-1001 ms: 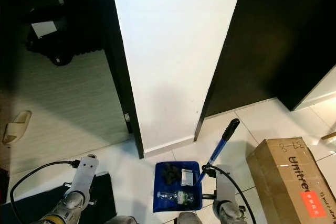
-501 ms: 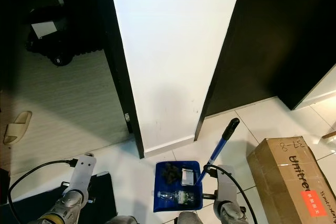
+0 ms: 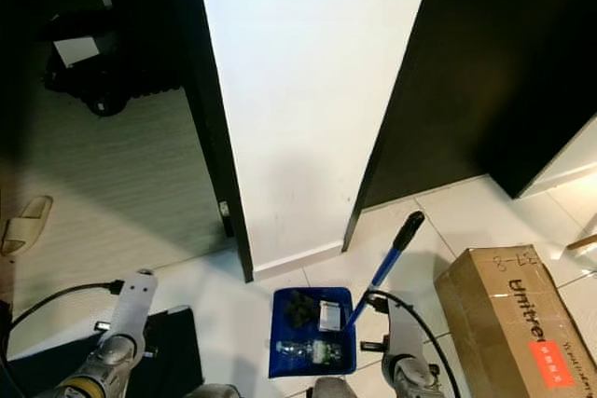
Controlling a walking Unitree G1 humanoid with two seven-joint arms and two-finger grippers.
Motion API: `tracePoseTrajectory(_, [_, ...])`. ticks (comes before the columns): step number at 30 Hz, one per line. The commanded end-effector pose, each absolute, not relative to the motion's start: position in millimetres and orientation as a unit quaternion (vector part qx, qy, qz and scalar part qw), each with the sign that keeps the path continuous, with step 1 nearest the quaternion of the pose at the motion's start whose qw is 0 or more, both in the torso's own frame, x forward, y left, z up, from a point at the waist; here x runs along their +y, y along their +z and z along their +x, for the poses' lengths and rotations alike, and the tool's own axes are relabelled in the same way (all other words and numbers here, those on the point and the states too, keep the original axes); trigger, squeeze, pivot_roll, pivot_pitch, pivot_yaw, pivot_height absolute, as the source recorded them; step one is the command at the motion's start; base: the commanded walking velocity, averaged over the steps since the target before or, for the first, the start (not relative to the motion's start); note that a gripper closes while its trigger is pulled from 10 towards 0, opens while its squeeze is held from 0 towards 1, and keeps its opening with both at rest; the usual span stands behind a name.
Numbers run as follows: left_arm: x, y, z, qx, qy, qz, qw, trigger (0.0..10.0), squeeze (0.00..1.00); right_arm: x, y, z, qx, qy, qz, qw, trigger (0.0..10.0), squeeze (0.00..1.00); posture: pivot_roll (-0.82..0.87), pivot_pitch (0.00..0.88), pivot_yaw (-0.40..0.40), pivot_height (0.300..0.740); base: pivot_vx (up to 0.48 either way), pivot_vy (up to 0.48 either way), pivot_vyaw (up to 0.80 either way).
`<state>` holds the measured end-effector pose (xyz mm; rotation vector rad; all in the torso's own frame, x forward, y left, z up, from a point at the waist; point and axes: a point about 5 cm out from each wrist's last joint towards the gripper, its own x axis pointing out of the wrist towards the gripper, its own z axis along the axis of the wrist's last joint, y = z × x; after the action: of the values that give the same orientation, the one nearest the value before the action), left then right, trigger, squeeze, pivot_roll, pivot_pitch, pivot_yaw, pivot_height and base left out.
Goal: Sweep floor
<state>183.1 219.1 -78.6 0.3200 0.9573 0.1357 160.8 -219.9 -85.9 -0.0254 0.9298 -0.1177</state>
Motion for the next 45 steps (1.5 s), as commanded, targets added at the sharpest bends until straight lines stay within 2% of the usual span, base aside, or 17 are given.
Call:
tracePoseTrajectory(1, [229, -79, 179, 0.468, 0.083, 0.156, 0.866, 10.0, 0.0, -220, -87, 158, 0.458, -0.051, -0.015, 0.887, 10.0, 0.0, 0.05, 0.0, -0.043, 0.74, 0.0, 0.0, 0.0])
tracePoseTrajectory(10, [233, -79, 175, 0.471, 0.102, 0.147, 0.864, 10.0, 0.0, -221, -90, 151, 0.471, -0.044, -0.019, 0.881, 10.0, 0.0, 0.05, 0.0, -0.052, 0.74, 0.0, 0.0, 0.0])
tracePoseTrajectory(13, [233, -80, 174, 0.472, 0.096, 0.154, 0.862, 10.0, 0.0, -222, -92, 147, 0.472, -0.057, -0.01, 0.88, 10.0, 0.0, 0.03, 0.0, -0.006, 0.74, 0.0, 0.0, 0.0])
tracePoseTrajectory(24, [230, -79, 177, 0.468, 0.085, 0.162, 0.864, 10.0, 0.0, -220, -96, 138, 0.48, -0.081, 0.011, 0.874, 10.0, 0.0, 0.03, 0.0, 0.02, 0.74, 0.0, 0.0, 0.0])
tracePoseTrajectory(35, [232, -79, 178, 0.471, 0.105, 0.147, 0.863, 10.0, 0.0, -224, -95, 139, 0.487, -0.067, -0.005, 0.871, 10.0, 0.0, 0.07, 0.0, -0.031, 0.74, 0.0, 0.0, 0.0])
tracePoseTrajectory(45, [233, -78, 178, 0.472, 0.108, 0.146, 0.863, 10.0, 0.0, -221, -93, 146, 0.481, -0.064, -0.001, 0.874, 10.0, 0.0, 0.07, 0.0, -0.016, 0.74, 0.0, 0.0, 0.0])
